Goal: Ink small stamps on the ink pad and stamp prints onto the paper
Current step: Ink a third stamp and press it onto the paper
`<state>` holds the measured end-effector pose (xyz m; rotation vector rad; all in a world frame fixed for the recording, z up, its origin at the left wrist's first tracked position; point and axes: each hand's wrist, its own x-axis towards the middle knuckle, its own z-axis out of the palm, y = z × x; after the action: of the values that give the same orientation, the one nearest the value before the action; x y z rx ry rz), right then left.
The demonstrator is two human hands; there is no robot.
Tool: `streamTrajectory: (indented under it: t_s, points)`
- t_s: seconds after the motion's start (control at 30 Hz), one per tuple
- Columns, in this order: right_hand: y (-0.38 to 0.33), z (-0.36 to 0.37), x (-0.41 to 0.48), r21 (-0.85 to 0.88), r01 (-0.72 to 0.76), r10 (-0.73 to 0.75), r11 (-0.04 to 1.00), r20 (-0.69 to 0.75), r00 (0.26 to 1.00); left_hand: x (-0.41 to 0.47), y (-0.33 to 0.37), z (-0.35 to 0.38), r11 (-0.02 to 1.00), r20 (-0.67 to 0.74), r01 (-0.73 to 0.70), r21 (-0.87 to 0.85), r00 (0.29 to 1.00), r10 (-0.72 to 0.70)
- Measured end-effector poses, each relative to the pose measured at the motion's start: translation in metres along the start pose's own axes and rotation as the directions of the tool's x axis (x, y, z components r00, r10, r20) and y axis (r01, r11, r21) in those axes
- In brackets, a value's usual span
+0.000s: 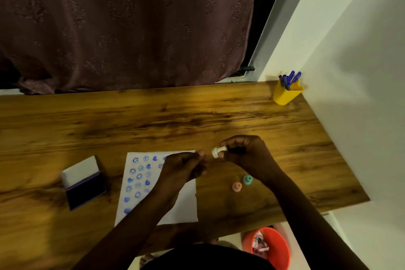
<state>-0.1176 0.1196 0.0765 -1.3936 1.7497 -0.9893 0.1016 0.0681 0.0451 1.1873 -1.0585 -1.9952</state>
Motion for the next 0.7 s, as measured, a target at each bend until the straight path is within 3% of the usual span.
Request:
streamTrajectory:
  t_s: [0.1, 0.3, 0.7]
  points:
    - [0.018, -0.011, -0.001, -0.288, 0.086, -0.081, 0.954, 0.031, 0.996, 0.004, -0.006, -0.004, 0.999, -0.037, 0.034, 0.008, 0.999, -0.034]
    - [0.043, -0.012, -0.005, -0.604, 0.061, 0.069, 0.795, 0.189, 0.98, 0.004, -0.018, -0.009, 0.997, -0.054, 0.051, 0.052, 0.997, -0.048]
    - [0.058, -0.004, -0.006, -0.777, 0.056, 0.149, 0.627, 0.19, 0.97, 0.004, -0.025, -0.008, 0.999, -0.046, 0.038, 0.034, 0.998, -0.037]
